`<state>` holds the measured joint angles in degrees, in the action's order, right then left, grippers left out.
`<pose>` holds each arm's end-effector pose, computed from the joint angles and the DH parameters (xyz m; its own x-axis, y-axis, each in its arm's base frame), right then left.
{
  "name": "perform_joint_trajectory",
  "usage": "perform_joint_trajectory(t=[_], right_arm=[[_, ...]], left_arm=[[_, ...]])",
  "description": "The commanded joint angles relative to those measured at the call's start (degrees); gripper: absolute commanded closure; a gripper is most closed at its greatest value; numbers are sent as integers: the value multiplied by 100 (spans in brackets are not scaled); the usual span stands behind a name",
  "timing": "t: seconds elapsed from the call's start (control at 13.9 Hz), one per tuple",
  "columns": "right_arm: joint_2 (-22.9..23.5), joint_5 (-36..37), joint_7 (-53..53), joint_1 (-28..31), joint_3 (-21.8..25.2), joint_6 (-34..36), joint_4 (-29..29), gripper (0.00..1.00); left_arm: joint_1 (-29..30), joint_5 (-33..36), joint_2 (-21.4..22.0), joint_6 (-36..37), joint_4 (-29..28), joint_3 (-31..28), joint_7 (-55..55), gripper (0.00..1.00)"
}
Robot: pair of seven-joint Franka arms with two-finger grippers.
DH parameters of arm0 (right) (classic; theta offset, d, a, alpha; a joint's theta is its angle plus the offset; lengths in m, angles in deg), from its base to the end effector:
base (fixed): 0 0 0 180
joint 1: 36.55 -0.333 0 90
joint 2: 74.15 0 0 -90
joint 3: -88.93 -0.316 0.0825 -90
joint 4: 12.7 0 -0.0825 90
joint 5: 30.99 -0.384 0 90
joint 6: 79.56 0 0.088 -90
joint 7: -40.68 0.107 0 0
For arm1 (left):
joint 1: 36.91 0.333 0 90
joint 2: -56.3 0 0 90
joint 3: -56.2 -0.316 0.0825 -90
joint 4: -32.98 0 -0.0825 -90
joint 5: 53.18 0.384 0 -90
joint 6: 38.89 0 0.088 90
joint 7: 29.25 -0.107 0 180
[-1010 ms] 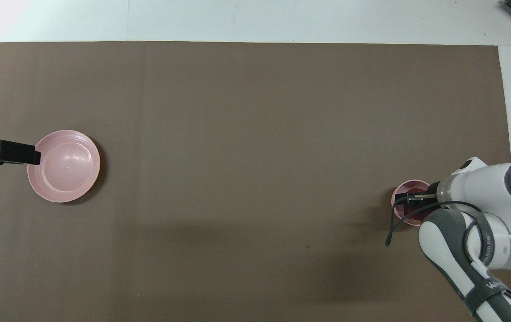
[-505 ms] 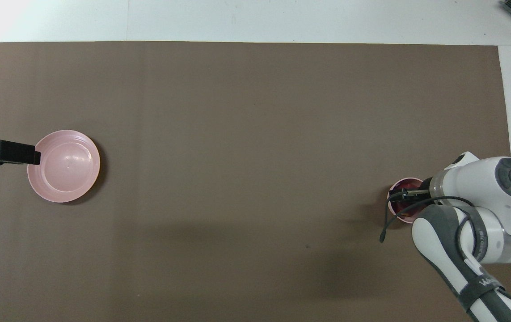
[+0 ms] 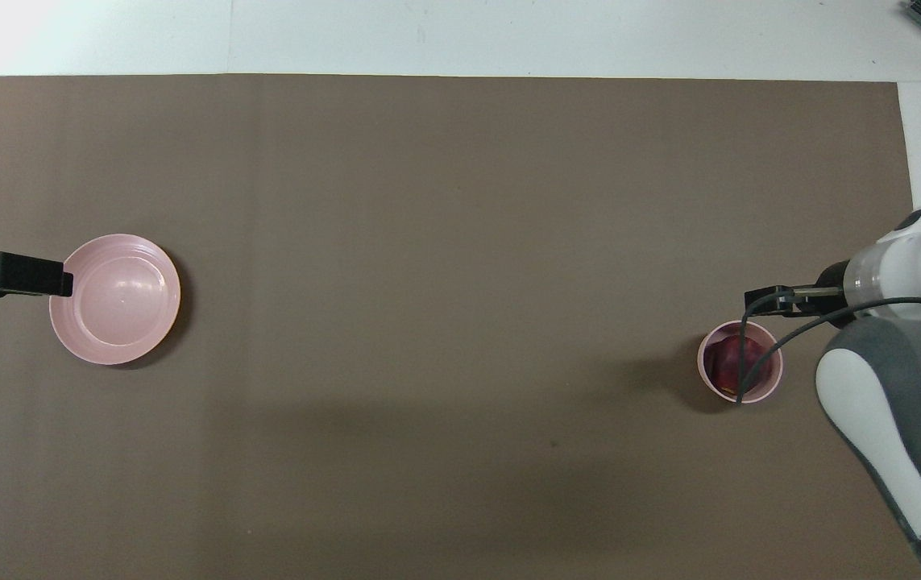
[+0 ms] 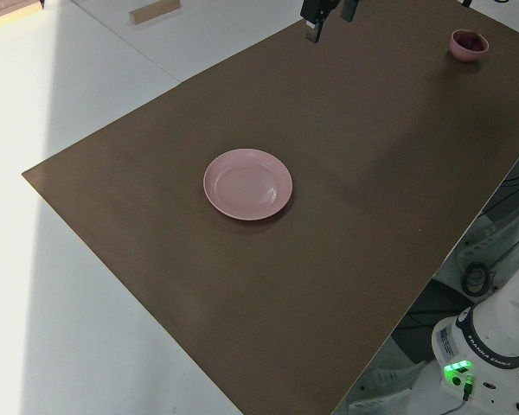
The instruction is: Move apple from plate to bowl
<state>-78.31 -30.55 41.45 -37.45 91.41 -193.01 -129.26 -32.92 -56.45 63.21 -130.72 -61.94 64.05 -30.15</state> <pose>0.5356 -0.0157 0.4787 0.9991 -0.0379 0.0183 -0.0380 -0.9993 0.0037 0.5182 -0.0456 0.6510 0.9945 -0.0811 0.0661 -0.0838 -0.9957 0.0396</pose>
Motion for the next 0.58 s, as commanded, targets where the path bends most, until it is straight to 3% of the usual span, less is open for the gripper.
perform_joint_trajectory(t=[0.0,0.51], right_arm=[[117,61,151,125,-11,848,973,0],[494,34,450,125,-28,2887,2847,0]], left_arm=[[49,-60,65,51,0,6,-24,0],[49,-60,65,51,0,6,-24,0]])
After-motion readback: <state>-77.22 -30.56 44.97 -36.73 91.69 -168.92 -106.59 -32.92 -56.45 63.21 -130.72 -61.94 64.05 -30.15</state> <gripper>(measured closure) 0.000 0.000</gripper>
